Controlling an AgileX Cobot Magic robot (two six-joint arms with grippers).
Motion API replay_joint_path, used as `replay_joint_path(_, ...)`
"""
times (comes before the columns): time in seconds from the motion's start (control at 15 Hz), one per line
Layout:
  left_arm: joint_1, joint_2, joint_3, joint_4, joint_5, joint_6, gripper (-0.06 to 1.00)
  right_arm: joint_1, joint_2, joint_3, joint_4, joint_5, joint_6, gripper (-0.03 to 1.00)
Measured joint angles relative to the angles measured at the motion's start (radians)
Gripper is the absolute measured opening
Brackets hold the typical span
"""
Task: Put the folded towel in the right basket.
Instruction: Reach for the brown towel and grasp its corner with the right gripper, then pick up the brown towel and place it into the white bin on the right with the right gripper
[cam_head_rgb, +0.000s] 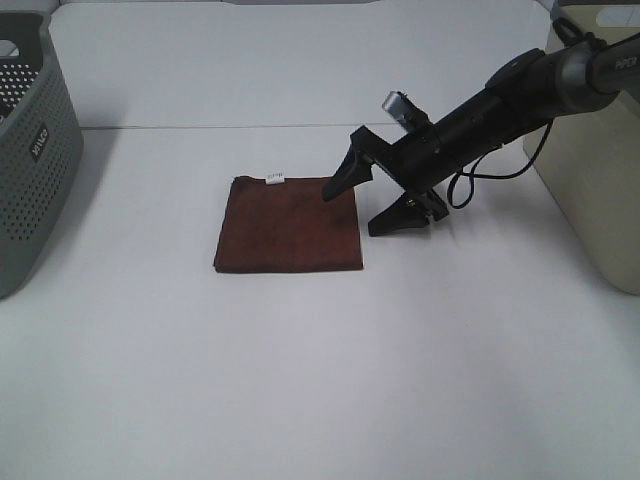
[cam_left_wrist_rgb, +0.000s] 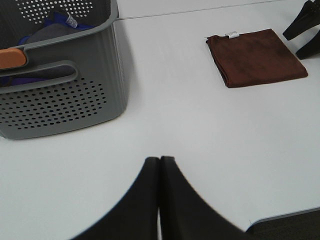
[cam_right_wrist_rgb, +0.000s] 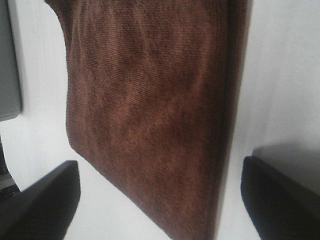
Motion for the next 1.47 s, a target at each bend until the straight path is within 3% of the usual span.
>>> replay_joint_path(0.2, 0.0, 0.0, 0.0, 0.0, 0.0, 0.0, 0.0, 0.084, 0.015, -0.002, 0.053, -0.073, 0.001, 0.84)
replay_joint_path(0.33, 0.0, 0.0, 0.0, 0.0, 0.0, 0.0, 0.0, 0.125, 0.027, -0.004, 0.067, -0.118, 0.026, 0.73)
replay_joint_path(0.4, 0.0, 0.0, 0.0, 0.0, 0.0, 0.0, 0.0, 0.131, 0.034, -0.004, 0.069, -0.129, 0.043, 0.6)
replay_joint_path(0.47, 0.0, 0.0, 0.0, 0.0, 0.0, 0.0, 0.0, 0.131, 0.034, -0.004, 0.069, -0.129, 0.043, 0.6)
replay_joint_path(0.53, 0.0, 0.0, 0.0, 0.0, 0.0, 0.0, 0.0, 0.13, 0.045, -0.004, 0.063, -0.138, 0.06, 0.38)
replay_joint_path(0.6, 0.0, 0.0, 0.0, 0.0, 0.0, 0.0, 0.0, 0.131, 0.05, -0.004, 0.035, -0.157, 0.077, 0.08)
replay_joint_path(0.67, 0.0, 0.0, 0.0, 0.0, 0.0, 0.0, 0.0, 0.131, 0.05, -0.004, 0.032, -0.156, 0.078, 0.03)
replay_joint_path(1.47, 0.0, 0.0, 0.0, 0.0, 0.0, 0.0, 0.0, 0.131, -0.153, 0.011, -0.048, -0.046, 0.049, 0.03)
